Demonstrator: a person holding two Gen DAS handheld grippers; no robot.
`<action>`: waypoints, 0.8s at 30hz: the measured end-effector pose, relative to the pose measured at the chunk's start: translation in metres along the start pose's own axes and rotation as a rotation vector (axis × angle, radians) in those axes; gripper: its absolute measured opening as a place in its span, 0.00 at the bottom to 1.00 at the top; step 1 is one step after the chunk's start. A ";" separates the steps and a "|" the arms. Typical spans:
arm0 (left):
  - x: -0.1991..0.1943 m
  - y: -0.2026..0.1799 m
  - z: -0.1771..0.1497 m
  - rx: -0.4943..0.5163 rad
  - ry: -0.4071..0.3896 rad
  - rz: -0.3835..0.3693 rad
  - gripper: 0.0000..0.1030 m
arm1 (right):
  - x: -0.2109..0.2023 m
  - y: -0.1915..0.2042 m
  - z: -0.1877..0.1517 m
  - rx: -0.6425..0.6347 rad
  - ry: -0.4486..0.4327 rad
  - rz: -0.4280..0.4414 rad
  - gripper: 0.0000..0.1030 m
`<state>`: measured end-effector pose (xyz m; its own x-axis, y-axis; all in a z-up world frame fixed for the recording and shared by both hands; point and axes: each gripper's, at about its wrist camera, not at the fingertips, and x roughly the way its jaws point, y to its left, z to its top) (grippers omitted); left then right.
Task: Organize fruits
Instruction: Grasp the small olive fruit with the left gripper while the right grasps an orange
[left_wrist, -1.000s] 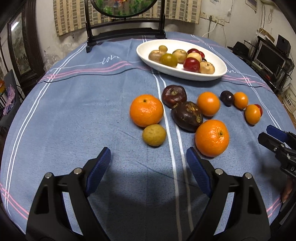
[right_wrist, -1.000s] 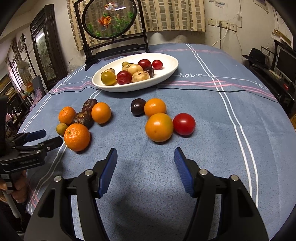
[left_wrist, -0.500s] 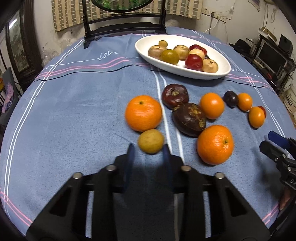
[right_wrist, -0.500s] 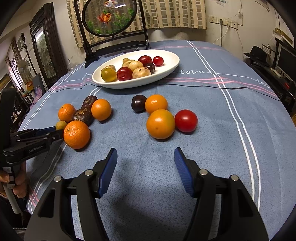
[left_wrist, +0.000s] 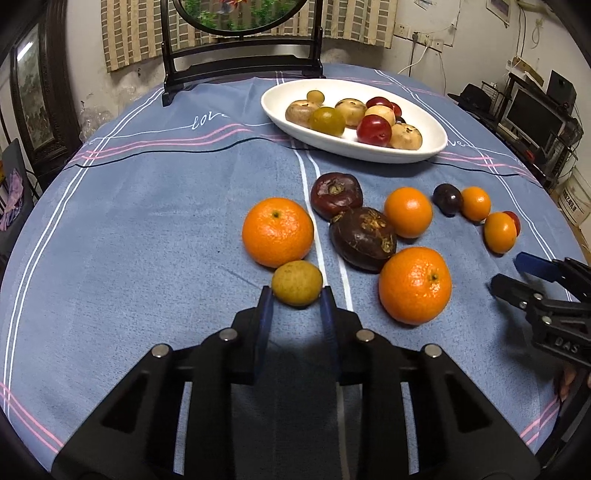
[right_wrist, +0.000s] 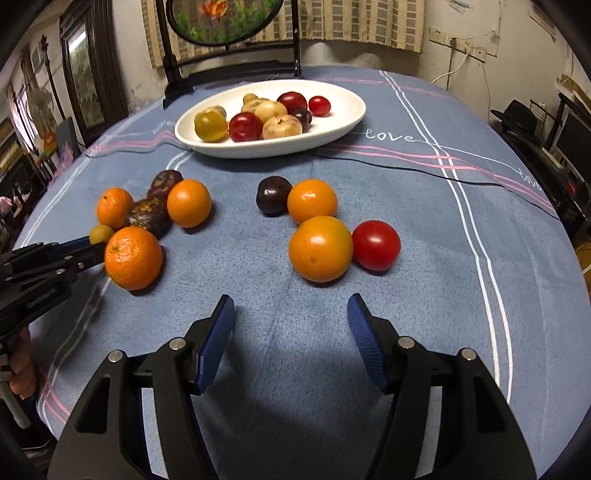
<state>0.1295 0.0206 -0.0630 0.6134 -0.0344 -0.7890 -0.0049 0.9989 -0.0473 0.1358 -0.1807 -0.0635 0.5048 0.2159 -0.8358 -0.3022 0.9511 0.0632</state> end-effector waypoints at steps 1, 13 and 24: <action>0.000 0.001 0.000 -0.003 0.001 -0.004 0.26 | 0.003 0.000 0.003 0.001 0.011 0.000 0.62; 0.002 0.002 -0.002 -0.011 0.006 -0.026 0.26 | 0.022 -0.014 0.032 0.061 0.014 0.012 0.53; 0.001 0.006 -0.002 -0.030 0.010 -0.059 0.25 | 0.004 -0.024 0.024 0.102 -0.034 0.017 0.38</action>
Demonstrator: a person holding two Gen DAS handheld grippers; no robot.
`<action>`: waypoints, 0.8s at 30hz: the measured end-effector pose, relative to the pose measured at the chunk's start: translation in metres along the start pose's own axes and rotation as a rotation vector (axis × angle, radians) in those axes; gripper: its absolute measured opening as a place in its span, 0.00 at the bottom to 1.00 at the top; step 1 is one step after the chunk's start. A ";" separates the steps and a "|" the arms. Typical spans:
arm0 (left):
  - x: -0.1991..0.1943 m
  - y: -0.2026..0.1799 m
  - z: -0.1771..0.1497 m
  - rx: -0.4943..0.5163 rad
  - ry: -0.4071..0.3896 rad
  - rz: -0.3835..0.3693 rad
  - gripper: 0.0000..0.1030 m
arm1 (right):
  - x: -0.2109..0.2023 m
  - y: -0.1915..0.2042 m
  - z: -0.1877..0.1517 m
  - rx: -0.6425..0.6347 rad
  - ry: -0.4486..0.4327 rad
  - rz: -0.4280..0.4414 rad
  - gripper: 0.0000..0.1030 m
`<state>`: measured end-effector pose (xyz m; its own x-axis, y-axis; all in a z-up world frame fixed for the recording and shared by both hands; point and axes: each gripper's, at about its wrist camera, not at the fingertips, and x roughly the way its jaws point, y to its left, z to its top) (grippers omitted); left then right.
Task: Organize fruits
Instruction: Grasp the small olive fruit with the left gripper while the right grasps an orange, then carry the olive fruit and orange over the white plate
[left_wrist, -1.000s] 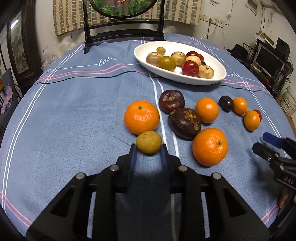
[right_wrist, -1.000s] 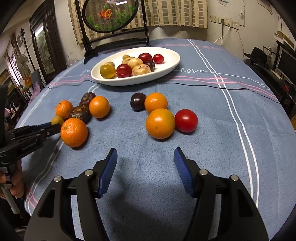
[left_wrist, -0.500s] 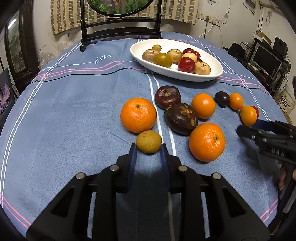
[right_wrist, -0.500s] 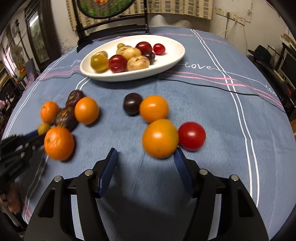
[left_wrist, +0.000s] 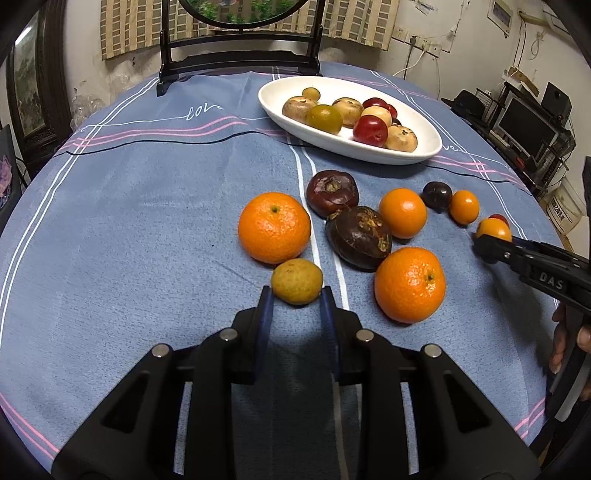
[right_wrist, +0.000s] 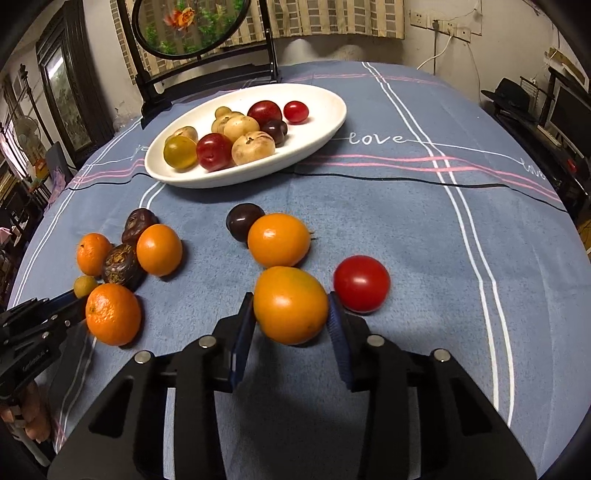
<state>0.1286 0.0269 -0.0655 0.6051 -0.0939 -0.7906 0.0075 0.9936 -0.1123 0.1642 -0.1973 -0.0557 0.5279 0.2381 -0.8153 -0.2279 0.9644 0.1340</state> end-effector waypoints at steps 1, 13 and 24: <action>-0.001 0.000 0.000 0.001 -0.001 0.002 0.25 | -0.003 -0.001 -0.001 0.002 -0.008 0.004 0.38; -0.023 -0.011 0.013 0.076 -0.055 0.023 0.20 | -0.037 0.002 -0.003 -0.022 -0.089 0.055 0.38; 0.002 0.001 0.004 0.034 0.025 -0.005 0.40 | -0.034 0.008 -0.011 -0.037 -0.075 0.084 0.38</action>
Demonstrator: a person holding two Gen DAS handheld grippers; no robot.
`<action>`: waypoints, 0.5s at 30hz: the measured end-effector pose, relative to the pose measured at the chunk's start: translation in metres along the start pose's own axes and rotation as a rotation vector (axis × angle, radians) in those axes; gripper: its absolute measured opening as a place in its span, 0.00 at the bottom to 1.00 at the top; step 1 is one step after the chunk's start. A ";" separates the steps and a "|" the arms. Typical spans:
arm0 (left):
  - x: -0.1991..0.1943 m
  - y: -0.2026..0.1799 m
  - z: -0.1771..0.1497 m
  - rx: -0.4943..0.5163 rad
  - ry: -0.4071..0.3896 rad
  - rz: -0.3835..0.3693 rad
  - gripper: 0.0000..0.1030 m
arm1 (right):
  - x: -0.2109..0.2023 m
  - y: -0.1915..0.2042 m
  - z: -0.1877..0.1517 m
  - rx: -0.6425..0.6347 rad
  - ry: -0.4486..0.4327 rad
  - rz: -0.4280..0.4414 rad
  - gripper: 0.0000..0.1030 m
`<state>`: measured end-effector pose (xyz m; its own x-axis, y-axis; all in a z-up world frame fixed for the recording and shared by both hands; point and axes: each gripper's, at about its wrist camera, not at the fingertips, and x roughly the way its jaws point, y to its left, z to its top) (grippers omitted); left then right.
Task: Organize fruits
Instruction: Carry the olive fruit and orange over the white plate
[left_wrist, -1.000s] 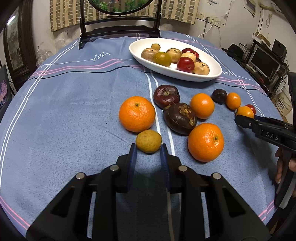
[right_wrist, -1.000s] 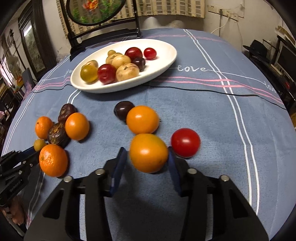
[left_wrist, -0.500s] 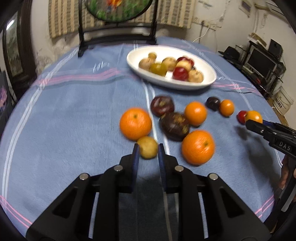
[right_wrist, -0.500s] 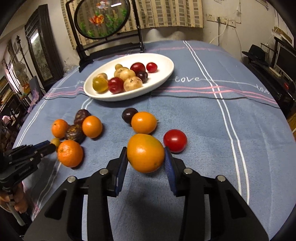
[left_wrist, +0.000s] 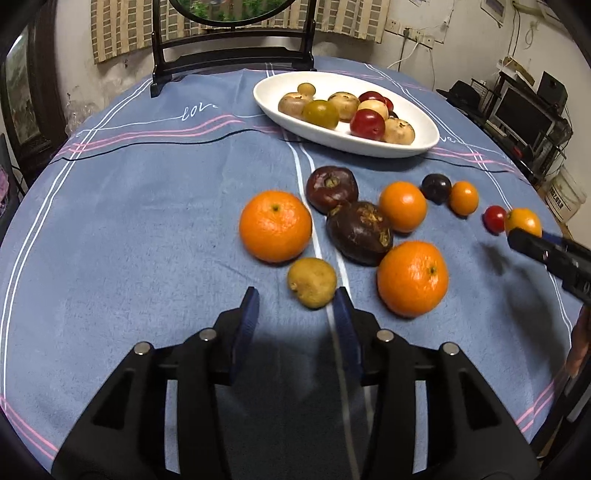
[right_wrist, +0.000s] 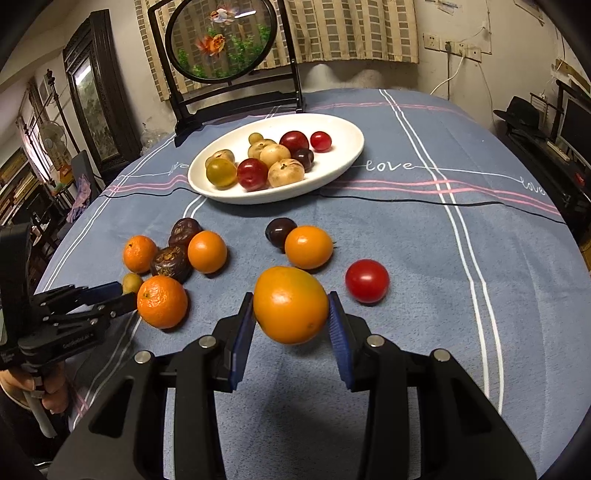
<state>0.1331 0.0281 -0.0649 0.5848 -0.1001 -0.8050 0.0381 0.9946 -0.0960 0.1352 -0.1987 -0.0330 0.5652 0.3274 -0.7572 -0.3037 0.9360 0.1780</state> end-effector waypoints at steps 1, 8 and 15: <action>0.002 -0.001 0.001 0.003 0.002 0.001 0.40 | 0.000 0.001 -0.001 -0.001 0.001 0.002 0.38; 0.010 -0.008 0.011 0.004 0.006 0.003 0.27 | 0.001 0.002 -0.004 -0.007 0.010 0.004 0.38; -0.006 -0.008 0.010 0.008 -0.035 0.000 0.26 | 0.000 0.005 -0.006 -0.010 0.008 0.012 0.38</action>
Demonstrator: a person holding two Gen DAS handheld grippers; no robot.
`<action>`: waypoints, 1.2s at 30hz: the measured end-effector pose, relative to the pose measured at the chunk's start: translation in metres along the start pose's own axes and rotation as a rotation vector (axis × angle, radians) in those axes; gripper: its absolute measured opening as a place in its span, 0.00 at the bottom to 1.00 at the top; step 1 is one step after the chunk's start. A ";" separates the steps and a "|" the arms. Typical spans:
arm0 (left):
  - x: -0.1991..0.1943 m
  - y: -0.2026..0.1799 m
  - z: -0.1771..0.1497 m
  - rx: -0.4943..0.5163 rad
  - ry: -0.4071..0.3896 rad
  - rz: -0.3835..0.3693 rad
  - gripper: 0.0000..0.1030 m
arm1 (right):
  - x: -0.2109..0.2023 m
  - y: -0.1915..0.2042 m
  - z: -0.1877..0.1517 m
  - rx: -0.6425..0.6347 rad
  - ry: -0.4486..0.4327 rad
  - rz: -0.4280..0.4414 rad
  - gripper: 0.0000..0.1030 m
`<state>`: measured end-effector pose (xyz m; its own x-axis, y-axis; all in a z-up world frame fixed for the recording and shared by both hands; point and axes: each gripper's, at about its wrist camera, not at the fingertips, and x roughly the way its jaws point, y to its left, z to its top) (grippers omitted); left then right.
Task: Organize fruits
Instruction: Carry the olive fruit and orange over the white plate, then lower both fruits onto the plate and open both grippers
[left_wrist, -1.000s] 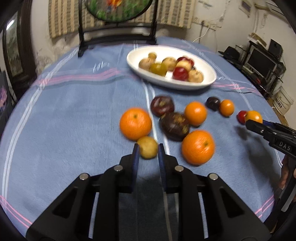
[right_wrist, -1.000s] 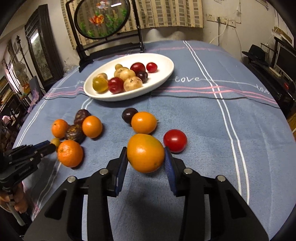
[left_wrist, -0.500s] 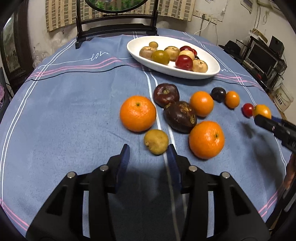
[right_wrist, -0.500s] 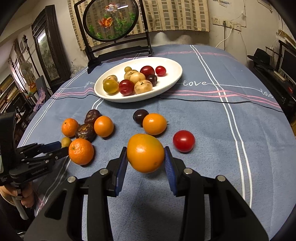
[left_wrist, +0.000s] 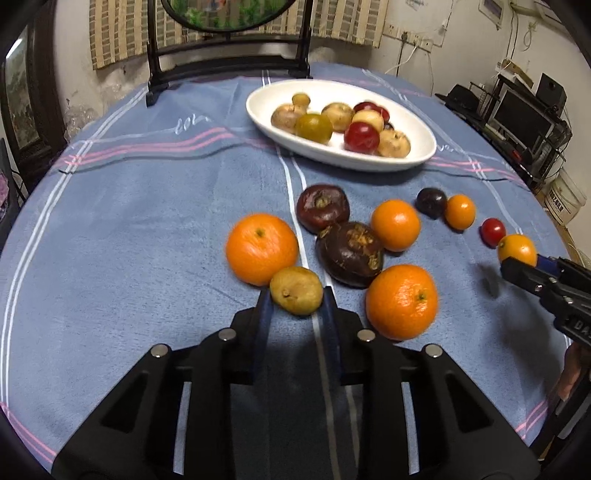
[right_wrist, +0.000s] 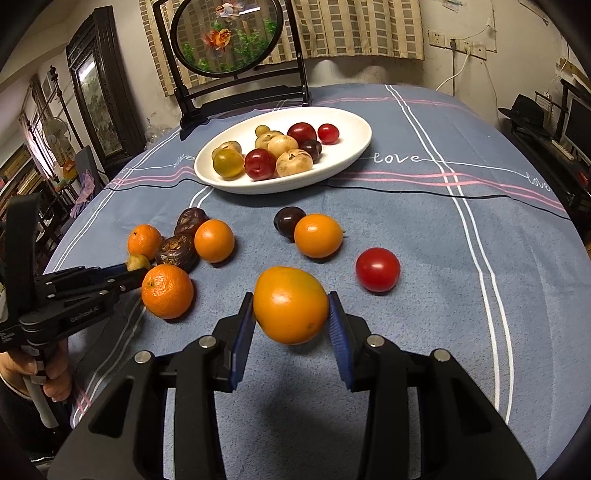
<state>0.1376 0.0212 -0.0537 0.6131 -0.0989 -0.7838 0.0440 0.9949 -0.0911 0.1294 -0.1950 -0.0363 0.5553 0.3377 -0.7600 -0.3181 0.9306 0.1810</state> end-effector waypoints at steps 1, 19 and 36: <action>-0.005 -0.001 0.001 0.003 -0.010 -0.004 0.26 | -0.001 0.001 0.001 -0.001 -0.002 0.000 0.38; -0.011 -0.024 0.097 0.062 -0.121 0.027 0.27 | 0.006 0.017 0.089 -0.142 -0.102 -0.028 0.38; 0.080 -0.020 0.175 0.030 -0.063 0.110 0.27 | 0.103 -0.002 0.163 -0.129 -0.019 -0.076 0.38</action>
<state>0.3232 -0.0033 -0.0071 0.6639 0.0115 -0.7477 -0.0034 0.9999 0.0124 0.3128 -0.1386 -0.0130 0.5957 0.2703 -0.7564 -0.3697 0.9283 0.0406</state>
